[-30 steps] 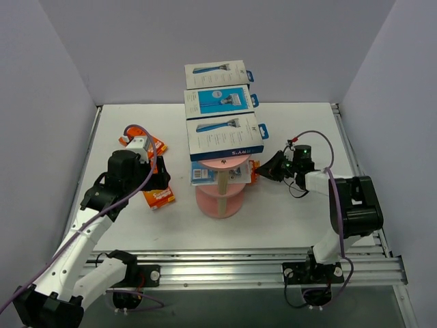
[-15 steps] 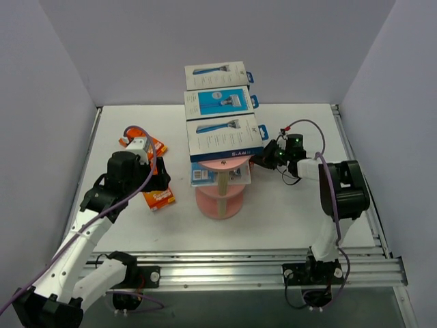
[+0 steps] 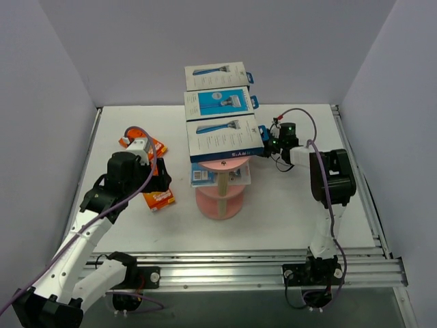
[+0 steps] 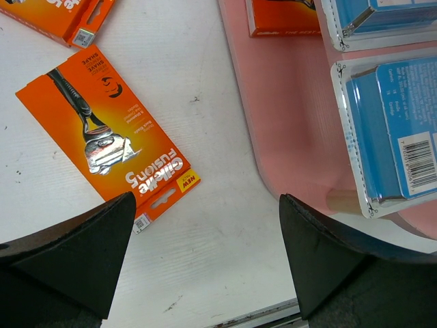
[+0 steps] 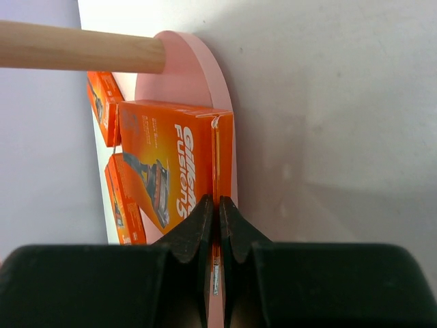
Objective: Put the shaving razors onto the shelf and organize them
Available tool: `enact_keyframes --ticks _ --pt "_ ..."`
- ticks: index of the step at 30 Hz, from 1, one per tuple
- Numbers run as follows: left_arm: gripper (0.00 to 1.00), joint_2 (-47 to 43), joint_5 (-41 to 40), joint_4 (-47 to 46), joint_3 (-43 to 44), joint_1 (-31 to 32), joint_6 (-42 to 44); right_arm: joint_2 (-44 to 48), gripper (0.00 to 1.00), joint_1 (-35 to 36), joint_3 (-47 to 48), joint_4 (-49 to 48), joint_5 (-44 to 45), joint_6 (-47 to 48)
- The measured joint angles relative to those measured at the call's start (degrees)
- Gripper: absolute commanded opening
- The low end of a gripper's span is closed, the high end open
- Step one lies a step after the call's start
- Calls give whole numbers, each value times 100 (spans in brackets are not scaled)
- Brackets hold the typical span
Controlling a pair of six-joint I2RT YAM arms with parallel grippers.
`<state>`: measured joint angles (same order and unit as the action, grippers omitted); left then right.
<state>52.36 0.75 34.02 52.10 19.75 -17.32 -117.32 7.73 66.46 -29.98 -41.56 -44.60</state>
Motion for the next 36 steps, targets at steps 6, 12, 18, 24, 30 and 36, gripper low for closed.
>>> enact_keyframes --ticks 6,12,18,24,30,36 --pt "95 0 17 -2 0 -7 0 -319 0 133 535 199 -48 37" --pt "95 2 28 -2 0 -24 2 -531 0 175 883 330 -105 98" --pt "95 22 74 -2 0 -37 0 -614 0 175 1043 505 -157 146" --pt "95 28 96 -2 0 -44 2 -634 0 175 1167 612 -197 170" --pt "95 39 111 -2 0 -72 2 -660 0 175 1316 697 -284 186" --pt "95 61 118 -2 0 -85 2 -802 0 175 1386 713 -289 188"
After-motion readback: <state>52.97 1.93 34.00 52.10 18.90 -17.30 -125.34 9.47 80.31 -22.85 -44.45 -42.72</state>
